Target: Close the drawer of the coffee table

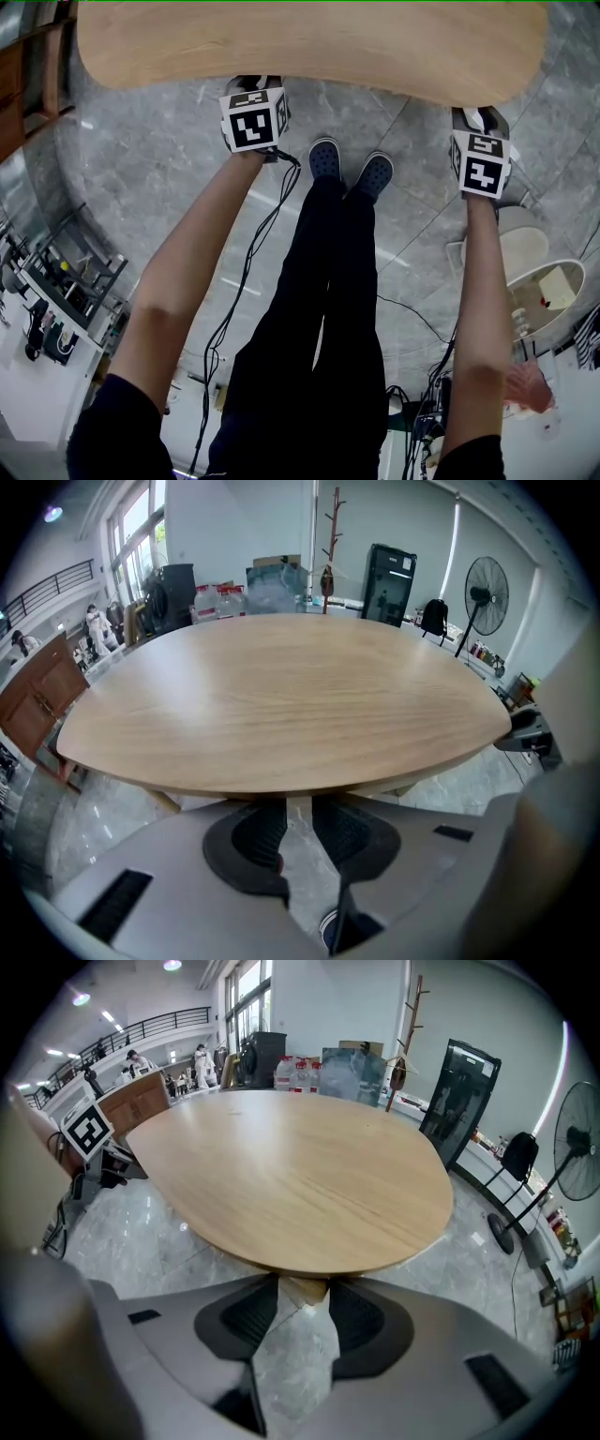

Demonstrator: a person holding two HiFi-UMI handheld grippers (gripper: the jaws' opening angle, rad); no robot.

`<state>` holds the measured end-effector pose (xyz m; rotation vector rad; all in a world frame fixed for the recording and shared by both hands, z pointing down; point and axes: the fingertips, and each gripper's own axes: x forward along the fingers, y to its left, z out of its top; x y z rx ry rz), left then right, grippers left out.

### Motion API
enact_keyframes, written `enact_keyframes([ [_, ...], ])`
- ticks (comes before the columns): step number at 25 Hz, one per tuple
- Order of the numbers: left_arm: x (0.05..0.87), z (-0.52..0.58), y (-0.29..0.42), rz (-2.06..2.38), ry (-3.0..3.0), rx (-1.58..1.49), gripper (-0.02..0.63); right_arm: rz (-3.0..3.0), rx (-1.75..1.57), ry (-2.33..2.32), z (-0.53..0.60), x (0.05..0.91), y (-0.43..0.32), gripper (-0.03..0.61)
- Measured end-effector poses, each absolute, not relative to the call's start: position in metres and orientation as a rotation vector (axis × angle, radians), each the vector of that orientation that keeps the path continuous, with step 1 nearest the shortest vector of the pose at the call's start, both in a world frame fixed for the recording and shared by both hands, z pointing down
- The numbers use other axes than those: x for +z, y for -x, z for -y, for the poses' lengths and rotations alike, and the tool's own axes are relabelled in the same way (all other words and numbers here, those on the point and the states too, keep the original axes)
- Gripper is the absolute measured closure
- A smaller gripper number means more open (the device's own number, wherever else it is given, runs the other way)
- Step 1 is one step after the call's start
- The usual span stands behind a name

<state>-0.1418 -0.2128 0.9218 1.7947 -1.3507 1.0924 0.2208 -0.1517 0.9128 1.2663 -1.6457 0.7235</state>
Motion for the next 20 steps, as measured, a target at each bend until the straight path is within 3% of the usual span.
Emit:
enact_keyframes([
  [20,0.912,0.205,0.139,1.356,-1.836,1.083,0.512,1.66,0.807,-1.35,0.143,0.907,-0.223,0.416],
])
